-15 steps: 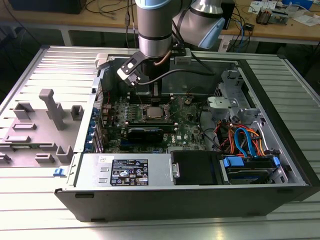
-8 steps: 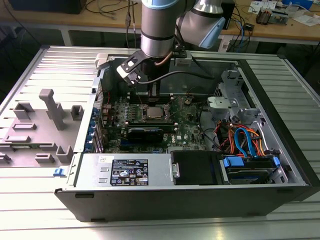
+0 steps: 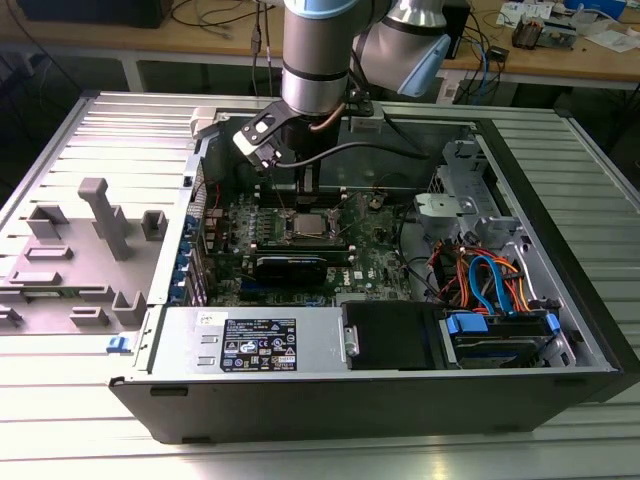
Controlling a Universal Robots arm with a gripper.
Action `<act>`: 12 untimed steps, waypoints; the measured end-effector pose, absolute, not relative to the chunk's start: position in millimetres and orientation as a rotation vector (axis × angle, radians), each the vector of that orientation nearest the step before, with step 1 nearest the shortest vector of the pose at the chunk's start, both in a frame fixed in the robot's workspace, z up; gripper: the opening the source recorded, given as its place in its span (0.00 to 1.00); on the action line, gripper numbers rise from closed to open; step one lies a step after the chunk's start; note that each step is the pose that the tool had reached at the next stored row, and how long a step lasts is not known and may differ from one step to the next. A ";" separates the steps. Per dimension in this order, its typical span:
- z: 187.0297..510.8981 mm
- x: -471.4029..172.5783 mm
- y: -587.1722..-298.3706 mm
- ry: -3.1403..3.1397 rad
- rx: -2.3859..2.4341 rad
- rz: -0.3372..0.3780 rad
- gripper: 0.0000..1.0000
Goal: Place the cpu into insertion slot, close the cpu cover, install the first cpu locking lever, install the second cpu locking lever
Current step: 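Close the cpu cover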
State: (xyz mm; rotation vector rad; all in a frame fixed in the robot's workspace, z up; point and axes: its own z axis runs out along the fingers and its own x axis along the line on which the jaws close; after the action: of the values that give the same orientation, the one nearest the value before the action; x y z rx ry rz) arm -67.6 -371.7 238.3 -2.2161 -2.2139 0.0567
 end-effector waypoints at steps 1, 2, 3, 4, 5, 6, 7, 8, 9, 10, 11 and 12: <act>238.3 -67.6 -371.7 -2.214 -2.216 0.057 0.11; 238.3 -67.6 -371.7 -2.214 -2.216 0.057 0.11; 238.3 -67.6 -371.7 -2.214 -2.216 0.057 0.11; 238.3 -67.7 -371.7 -2.214 -2.217 0.055 0.11; 238.2 -67.6 -371.7 -2.216 -2.219 0.049 0.11; 238.2 -67.5 -371.7 -2.217 -2.219 0.047 0.11; 238.2 -67.5 -371.6 -2.217 -2.219 0.047 0.11; 238.3 -67.5 -371.7 -2.217 -2.220 0.047 0.11; 238.3 -67.6 -371.7 -2.217 -2.220 0.047 0.11; 238.3 -67.6 -371.7 -2.217 -2.220 0.047 0.11; 238.3 -67.6 -371.7 -2.217 -2.220 0.047 0.11; 239.2 -67.7 -371.8 -2.217 -2.220 0.048 0.11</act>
State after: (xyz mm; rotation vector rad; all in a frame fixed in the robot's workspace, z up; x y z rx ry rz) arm -67.7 -371.8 239.2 -2.2198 -2.2174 0.0479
